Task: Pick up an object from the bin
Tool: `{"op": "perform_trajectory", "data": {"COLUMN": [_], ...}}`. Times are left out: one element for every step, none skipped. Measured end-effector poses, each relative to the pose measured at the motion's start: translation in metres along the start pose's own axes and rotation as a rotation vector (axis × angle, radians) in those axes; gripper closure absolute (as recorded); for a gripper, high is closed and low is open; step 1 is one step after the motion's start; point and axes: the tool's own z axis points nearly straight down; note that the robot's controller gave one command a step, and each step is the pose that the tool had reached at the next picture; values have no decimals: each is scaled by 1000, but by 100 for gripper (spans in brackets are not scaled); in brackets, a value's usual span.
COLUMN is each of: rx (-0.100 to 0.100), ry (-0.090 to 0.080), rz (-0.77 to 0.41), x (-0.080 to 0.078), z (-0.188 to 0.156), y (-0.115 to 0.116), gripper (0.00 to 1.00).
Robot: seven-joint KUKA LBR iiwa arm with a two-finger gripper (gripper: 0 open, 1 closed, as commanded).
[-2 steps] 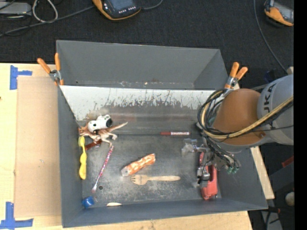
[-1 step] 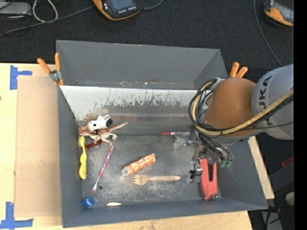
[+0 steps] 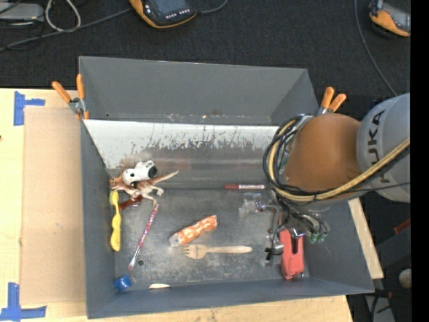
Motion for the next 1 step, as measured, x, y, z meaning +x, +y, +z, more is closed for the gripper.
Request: {"op": "perform_trajectory", "data": {"rx": [0], "ry": [-11], "rz": [50], "x": [-15], "z": [59], "y": [40], "gripper": [0]}}
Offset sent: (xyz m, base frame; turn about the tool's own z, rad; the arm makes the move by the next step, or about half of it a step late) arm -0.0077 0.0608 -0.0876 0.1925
